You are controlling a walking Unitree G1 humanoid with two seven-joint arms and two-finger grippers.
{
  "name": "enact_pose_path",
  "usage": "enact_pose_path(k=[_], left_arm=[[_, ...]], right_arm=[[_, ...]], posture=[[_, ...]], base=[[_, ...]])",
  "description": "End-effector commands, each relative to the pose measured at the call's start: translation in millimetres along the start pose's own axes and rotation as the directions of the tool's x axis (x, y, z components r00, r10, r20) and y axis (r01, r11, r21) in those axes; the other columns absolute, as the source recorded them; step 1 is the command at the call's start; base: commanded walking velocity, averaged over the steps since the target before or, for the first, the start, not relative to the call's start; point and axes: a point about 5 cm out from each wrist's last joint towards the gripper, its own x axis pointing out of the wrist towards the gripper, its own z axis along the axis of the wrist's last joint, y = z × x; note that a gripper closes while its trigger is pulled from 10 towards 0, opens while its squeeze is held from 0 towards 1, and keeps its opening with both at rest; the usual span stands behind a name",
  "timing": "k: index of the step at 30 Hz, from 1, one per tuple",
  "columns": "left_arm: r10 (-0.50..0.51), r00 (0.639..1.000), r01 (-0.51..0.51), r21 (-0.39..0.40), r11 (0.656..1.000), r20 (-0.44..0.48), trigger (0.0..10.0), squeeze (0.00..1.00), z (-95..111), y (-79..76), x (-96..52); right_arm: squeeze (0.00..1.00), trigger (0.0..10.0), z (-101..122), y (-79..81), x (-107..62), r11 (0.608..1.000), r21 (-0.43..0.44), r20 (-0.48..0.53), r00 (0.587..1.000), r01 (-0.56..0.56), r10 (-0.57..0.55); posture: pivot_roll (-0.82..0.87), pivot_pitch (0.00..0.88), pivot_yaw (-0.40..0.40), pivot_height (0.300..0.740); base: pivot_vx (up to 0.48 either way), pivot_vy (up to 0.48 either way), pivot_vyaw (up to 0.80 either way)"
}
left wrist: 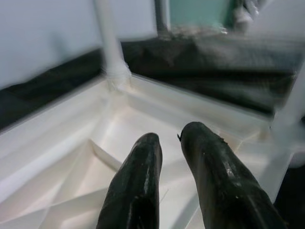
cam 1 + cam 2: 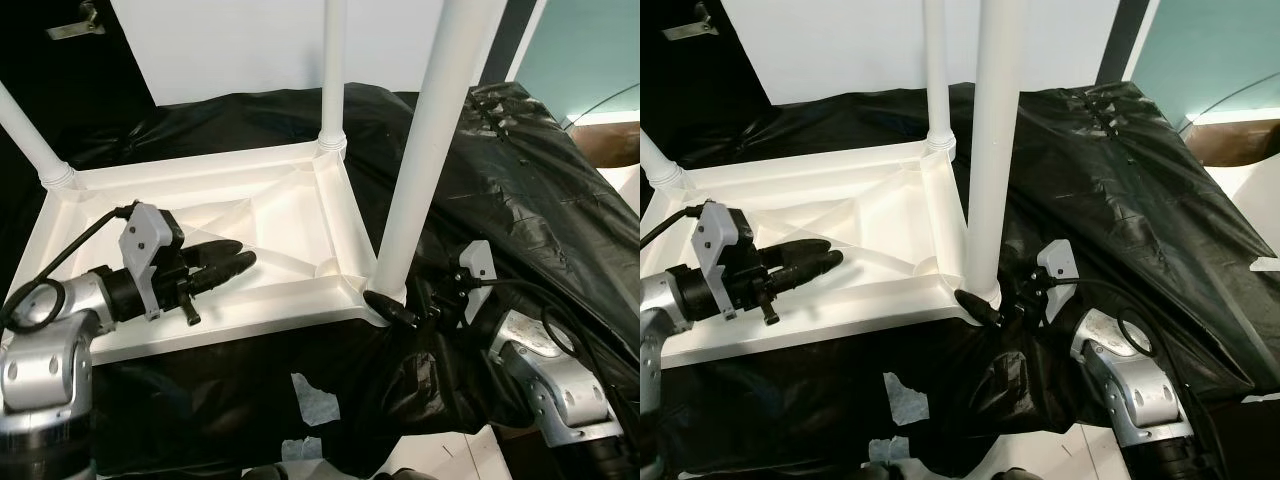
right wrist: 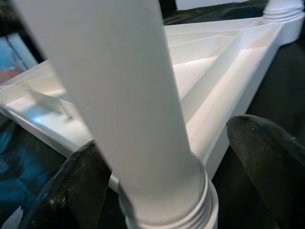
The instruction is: Building children table
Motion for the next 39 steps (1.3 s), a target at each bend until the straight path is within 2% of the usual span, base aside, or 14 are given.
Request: enact_pose_path(k=[1,6,8,15,21,23,26,27,30,31,33,34,38,39], left_arm=[[0.052,0.998,-0.051,-0.015,0.999,0.038,10.0,0.0,8.9,-1.4,-8.6],[0.148,0.987,-0.146,-0.046,0.988,0.061,10.0,0.0,10.2,2.7,-16.7],[0.237,0.969,-0.23,-0.102,0.968,0.066,10.0,0.0,6.8,2.4,-26.0],[0.296,0.952,-0.277,-0.185,0.943,0.081,10.0,0.0,1.0,-9.4,-33.9],[0.278,0.955,-0.248,-0.239,0.939,0.1,10.0,0.0,-1.9,-23.7,-33.3],[0.227,0.966,-0.188,-0.273,0.944,0.122,10.0,0.0,-3.8,-38.6,-32.9],[0.203,0.972,-0.16,-0.294,0.942,0.122,10.0,0.0,-6.1,-44.9,-32.9],[0.147,0.981,-0.102,-0.314,0.944,0.123,10.0,0.0,-8.7,-55.2,-31.8],[0.106,0.988,-0.064,-0.333,0.941,0.111,10.0,0.0,-12.0,-64.2,-28.4],[0.065,0.995,-0.035,-0.34,0.94,0.076,10.0,0.0,-17.1,-76.4,-21.1],[0.065,0.997,-0.047,-0.327,0.944,0.046,10.0,0.0,-22.0,-79.7,-15.3],[0.091,0.996,-0.088,-0.299,0.95,-0.005,10.0,0.0,-30.3,-83.1,-4.6],[0.221,0.973,-0.23,-0.244,0.942,-0.062,10.0,0.0,-40.9,-76.1,12.0],[0.221,0.973,-0.23,-0.244,0.942,-0.062,10.0,0.0,-40.9,-76.1,12.0]], right_arm=[[0.0,10.0,-2.4,-0.9,3.8,1.0,-0.004,-0.003,1.0,-0.008,0.008],[0.0,10.0,-1.3,-4.0,10.1,1.0,-0.008,0.005,1.0,-0.012,0.012],[0.0,10.0,-0.6,-7.3,15.7,1.0,-0.017,0.013,1.0,-0.012,0.013],[0.0,10.0,-2.0,-10.5,18.6,1.0,-0.02,0.018,1.0,-0.01,0.01],[0.0,10.0,-3.8,-12.5,19.3,1.0,-0.022,0.018,1.0,-0.004,0.005],[0.0,10.0,-4.9,-14.9,18.9,1.0,-0.026,0.022,1.0,0.003,-0.003],[0.0,10.0,-5.2,-15.5,18.7,1.0,-0.027,0.022,1.0,0.006,-0.006],[0.0,10.0,-5.5,-16.1,18.6,1.0,-0.027,0.022,1.0,0.01,-0.01],[0.0,10.0,-6.0,-16.4,18.4,1.0,-0.027,0.021,1.0,0.013,-0.013],[0.0,10.0,-6.8,-16.8,18.4,0.999,-0.028,0.022,1.0,0.017,-0.016],[0.0,10.0,-7.1,-17.1,18.8,0.999,-0.029,0.022,1.0,0.021,-0.021],[0.0,10.0,-7.4,-17.7,19.2,0.999,-0.029,0.025,0.999,0.03,-0.03],[0.0,10.0,-8.1,-17.9,21.9,0.999,-0.026,0.034,0.998,0.046,-0.045],[0.0,10.0,-8.1,-17.9,21.9,0.999,-0.026,0.034,0.998,0.046,-0.045]], posture=[[0.11,0.094,-0.004,0.74],[0.11,0.09,-0.006,0.74],[0.12,0.087,-0.006,0.74],[0.12,0.086,-0.008,0.74],[0.11,0.087,-0.005,0.74],[0.1,0.087,-0.004,0.74],[0.1,0.088,-0.003,0.74],[0.1,0.088,-0.003,0.74],[0.1,0.09,-0.001,0.74],[0.1,0.09,-0.001,0.74],[0.1,0.091,0.0,0.74],[0.1,0.091,0.0,0.74],[0.1,0.086,0.003,0.74],[0.1,0.086,0.003,0.74]], base=[[0.0,0.0,0.0],[0.0,0.0,0.0],[0.0,0.0,0.0],[0.0,0.0,0.0],[0.0,0.0,0.0],[0.0,0.0,0.0],[0.0,0.0,0.0],[0.0,0.0,0.0],[0.0,0.0,0.0],[0.0,0.0,0.0],[0.0,0.0,0.0],[0.0,0.0,0.0],[0.0,0.0,0.0],[0.0,0.0,0.0]])
